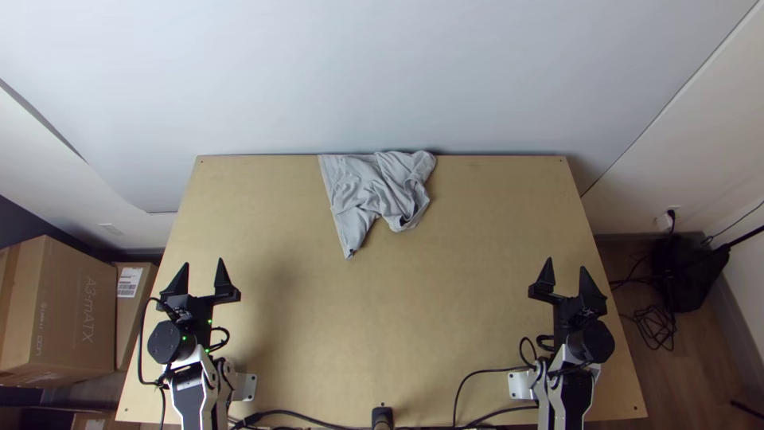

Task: Fold the t-shirt

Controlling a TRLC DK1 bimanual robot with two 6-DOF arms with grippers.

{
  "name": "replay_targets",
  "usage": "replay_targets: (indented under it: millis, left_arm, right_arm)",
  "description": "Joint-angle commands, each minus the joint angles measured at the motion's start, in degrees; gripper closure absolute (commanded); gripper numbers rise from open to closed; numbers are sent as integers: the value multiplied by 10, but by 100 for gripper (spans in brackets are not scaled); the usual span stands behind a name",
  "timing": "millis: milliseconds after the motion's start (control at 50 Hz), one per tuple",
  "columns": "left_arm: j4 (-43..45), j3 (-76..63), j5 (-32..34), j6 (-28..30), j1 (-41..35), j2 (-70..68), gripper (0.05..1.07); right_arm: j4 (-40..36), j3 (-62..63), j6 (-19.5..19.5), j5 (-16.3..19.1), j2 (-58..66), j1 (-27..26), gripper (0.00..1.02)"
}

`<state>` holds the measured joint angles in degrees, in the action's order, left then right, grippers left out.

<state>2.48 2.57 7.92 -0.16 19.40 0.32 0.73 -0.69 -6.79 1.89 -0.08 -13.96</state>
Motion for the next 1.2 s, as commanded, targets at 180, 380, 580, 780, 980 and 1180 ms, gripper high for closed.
replay_targets:
  millis: [180,380,580,780,980,1180]
  left_arm:
    - [-11,-27,1,7,5,-3,10]
    - [-11,-26,1,7,5,-3,10]
    - [-11,-27,1,7,5,-3,10]
    - [-11,-27,1,7,5,-3,10]
    - [-11,-27,1,7,5,-3,10]
    - [-11,-26,1,-6,3,-3,10]
  right_arm:
    - [-10,2,10,-5,-1,-3,4]
    - [-10,2,10,-5,-1,-3,4]
    - [-10,2,10,-5,-1,-3,4]
    - [-10,2,10,-5,-1,-3,4]
    - [-10,2,10,-5,-1,-3,4]
    - [-10,2,10,-5,-1,-3,4]
